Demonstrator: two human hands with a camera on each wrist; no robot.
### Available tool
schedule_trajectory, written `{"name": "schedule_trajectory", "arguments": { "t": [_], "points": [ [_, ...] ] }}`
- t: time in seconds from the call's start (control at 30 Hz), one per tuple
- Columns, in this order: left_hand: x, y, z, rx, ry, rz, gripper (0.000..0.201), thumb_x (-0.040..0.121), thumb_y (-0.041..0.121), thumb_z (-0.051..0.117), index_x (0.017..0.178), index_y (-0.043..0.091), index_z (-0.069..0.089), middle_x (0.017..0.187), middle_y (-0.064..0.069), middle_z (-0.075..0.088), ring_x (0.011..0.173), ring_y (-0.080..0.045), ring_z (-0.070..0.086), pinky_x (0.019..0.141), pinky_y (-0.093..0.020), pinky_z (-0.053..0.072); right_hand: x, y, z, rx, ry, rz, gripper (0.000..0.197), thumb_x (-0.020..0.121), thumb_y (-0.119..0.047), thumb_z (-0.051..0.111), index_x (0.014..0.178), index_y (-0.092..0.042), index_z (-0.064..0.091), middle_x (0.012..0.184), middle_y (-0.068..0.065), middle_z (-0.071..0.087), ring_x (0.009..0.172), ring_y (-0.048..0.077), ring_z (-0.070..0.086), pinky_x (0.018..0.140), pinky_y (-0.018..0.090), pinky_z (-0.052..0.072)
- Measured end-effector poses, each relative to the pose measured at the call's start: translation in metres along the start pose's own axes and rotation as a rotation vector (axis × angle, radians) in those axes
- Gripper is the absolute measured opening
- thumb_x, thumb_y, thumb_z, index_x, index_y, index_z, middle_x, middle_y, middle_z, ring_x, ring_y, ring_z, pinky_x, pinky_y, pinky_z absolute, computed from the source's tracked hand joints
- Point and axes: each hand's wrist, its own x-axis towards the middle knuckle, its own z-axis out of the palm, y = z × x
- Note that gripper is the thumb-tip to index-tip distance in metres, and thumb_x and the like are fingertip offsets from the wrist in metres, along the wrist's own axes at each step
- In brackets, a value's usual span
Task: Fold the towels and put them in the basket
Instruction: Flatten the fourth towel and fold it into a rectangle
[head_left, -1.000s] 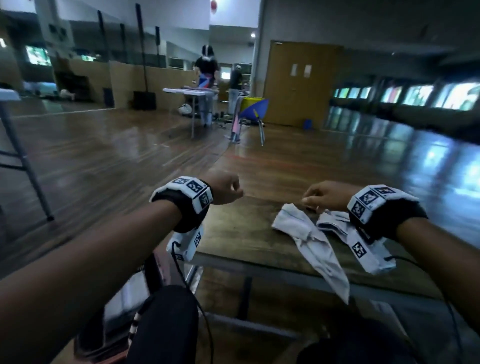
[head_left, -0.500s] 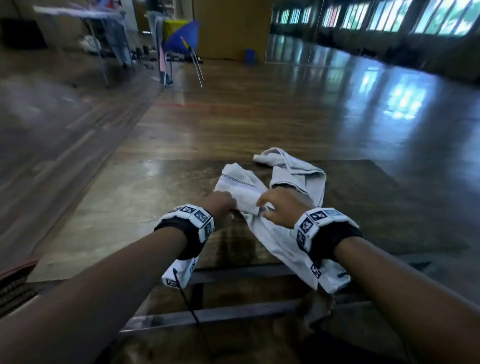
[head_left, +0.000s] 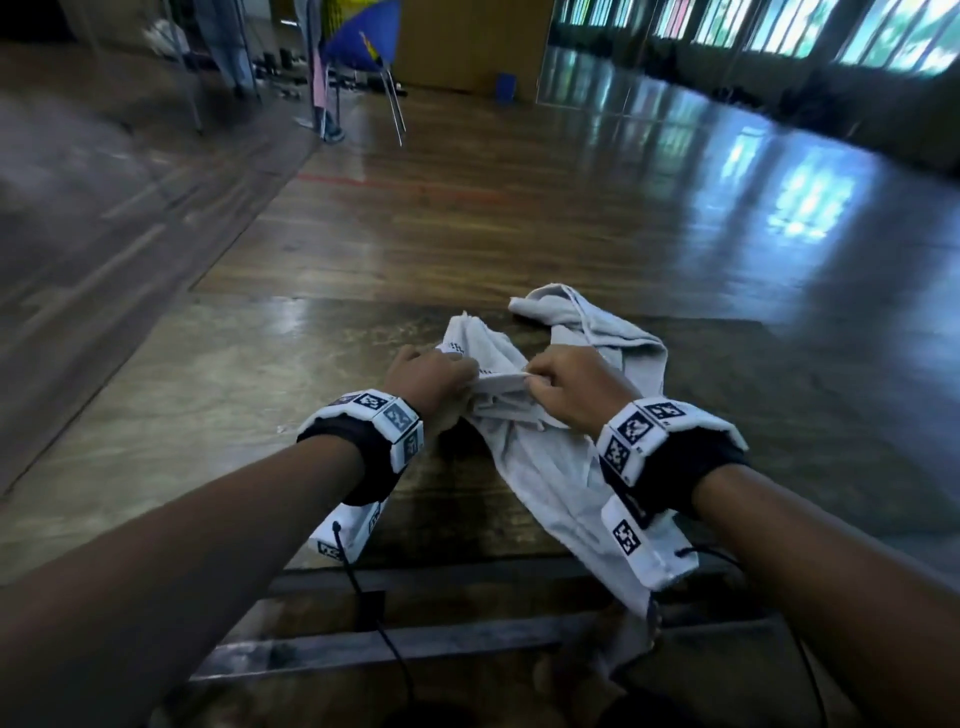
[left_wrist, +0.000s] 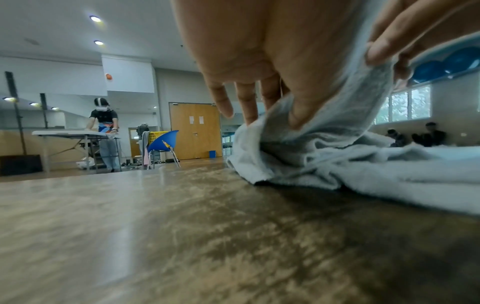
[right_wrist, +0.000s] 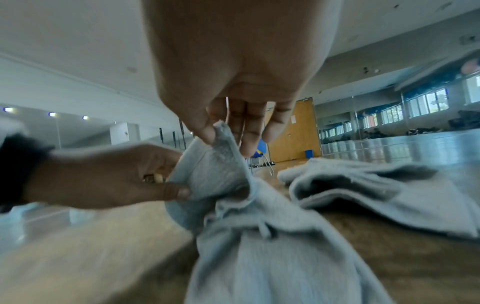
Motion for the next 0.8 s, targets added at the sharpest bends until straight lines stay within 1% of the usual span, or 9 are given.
{"name": "schedule_trajectory", "arguments": {
  "t": [0.07, 0.17, 0.27, 0.33, 0.4, 0.5, 0.57, 0.7, 0.8],
  "points": [
    [-0.008, 0.002, -0.019, -0.047, 0.070, 0.016, 0.008, 0.087, 0.026, 0.047, 0.091, 0.020, 0.050, 0.105, -0.002, 0.062, 0.101, -0.026, 0.058, 0.088, -0.036, 0.034, -0.008, -0.006, -0.031, 0.083, 0.068, 0.008, 0.019, 0.086, -0.023, 0.055, 0.084, -0.014, 0.071, 0.085, -0.001, 0.069, 0.082, 0.018, 0.062, 0.075, 0.033, 0.049],
    [-0.018, 0.003, -0.060, -0.082, 0.201, 0.018, 0.006, 0.087, 0.021, 0.048, 0.093, 0.021, 0.050, 0.101, -0.002, 0.063, 0.098, -0.026, 0.058, 0.086, -0.035, 0.032, -0.022, -0.023, -0.085, 0.107, 0.163, -0.036, 0.018, 0.087, -0.018, 0.057, 0.094, -0.013, 0.073, 0.086, -0.010, 0.062, 0.083, 0.006, 0.055, 0.072, 0.018, 0.035],
    [-0.030, -0.001, -0.118, -0.100, 0.301, -0.031, 0.004, 0.085, 0.022, 0.049, 0.083, 0.023, 0.046, 0.094, -0.004, 0.066, 0.093, -0.028, 0.060, 0.082, -0.033, 0.032, -0.041, -0.046, -0.145, 0.074, 0.262, -0.062, 0.019, 0.088, -0.014, 0.056, 0.098, -0.012, 0.072, 0.087, -0.002, 0.066, 0.082, 0.008, 0.057, 0.071, 0.017, 0.034],
    [-0.043, -0.007, -0.158, -0.091, 0.371, -0.060, 0.012, 0.087, 0.024, 0.047, 0.077, 0.026, 0.039, 0.093, -0.008, 0.066, 0.092, -0.030, 0.060, 0.080, -0.033, 0.033, -0.055, -0.063, -0.185, 0.064, 0.326, -0.082, 0.019, 0.089, -0.013, 0.055, 0.099, -0.011, 0.071, 0.087, -0.003, 0.065, 0.082, 0.008, 0.056, 0.068, 0.014, 0.033],
    [-0.060, -0.014, -0.201, -0.106, 0.439, -0.073, 0.012, 0.088, 0.027, 0.050, 0.077, 0.023, 0.047, 0.093, -0.012, 0.067, 0.092, -0.032, 0.061, 0.077, -0.033, 0.036, -0.070, -0.079, -0.223, 0.057, 0.390, -0.097, 0.019, 0.091, -0.014, 0.054, 0.100, -0.012, 0.071, 0.085, -0.005, 0.064, 0.078, 0.008, 0.056, 0.068, 0.015, 0.036],
    [-0.093, -0.024, -0.269, -0.214, 0.498, -0.147, 0.023, 0.086, 0.031, 0.061, 0.080, 0.008, 0.062, 0.082, -0.017, 0.065, 0.080, -0.030, 0.061, 0.066, -0.033, 0.040, -0.093, -0.100, -0.276, 0.073, 0.503, -0.121, 0.015, 0.091, -0.013, 0.054, 0.095, -0.012, 0.069, 0.067, -0.015, 0.056, 0.061, -0.001, 0.049, 0.055, 0.013, 0.033],
    [-0.118, -0.027, -0.310, -0.326, 0.529, -0.083, 0.027, 0.083, 0.025, 0.067, 0.069, 0.003, 0.057, 0.067, -0.016, 0.056, 0.066, -0.022, 0.053, 0.061, -0.033, 0.039, -0.111, -0.113, -0.307, 0.089, 0.563, -0.128, 0.013, 0.091, -0.014, 0.055, 0.092, -0.014, 0.068, 0.064, -0.015, 0.054, 0.060, -0.002, 0.048, 0.055, 0.015, 0.034],
    [-0.172, -0.021, -0.374, -0.387, 0.665, 0.008, 0.039, 0.080, 0.013, 0.070, 0.052, 0.022, 0.045, 0.053, 0.004, 0.043, 0.053, -0.012, 0.040, 0.052, -0.027, 0.033, -0.149, -0.136, -0.358, 0.161, 0.629, -0.146, 0.010, 0.089, -0.014, 0.057, 0.085, -0.018, 0.065, 0.063, -0.007, 0.057, 0.060, 0.009, 0.052, 0.064, 0.025, 0.043],
    [-0.205, -0.020, -0.412, -0.488, 0.729, 0.026, 0.016, 0.081, 0.011, 0.068, 0.066, 0.012, 0.062, 0.062, -0.004, 0.058, 0.057, -0.012, 0.052, 0.058, -0.027, 0.045, -0.172, -0.149, -0.385, 0.199, 0.703, -0.151, 0.008, 0.089, -0.016, 0.058, 0.087, -0.018, 0.066, 0.063, -0.007, 0.059, 0.055, 0.007, 0.053, 0.050, 0.012, 0.043]
  ]
}}
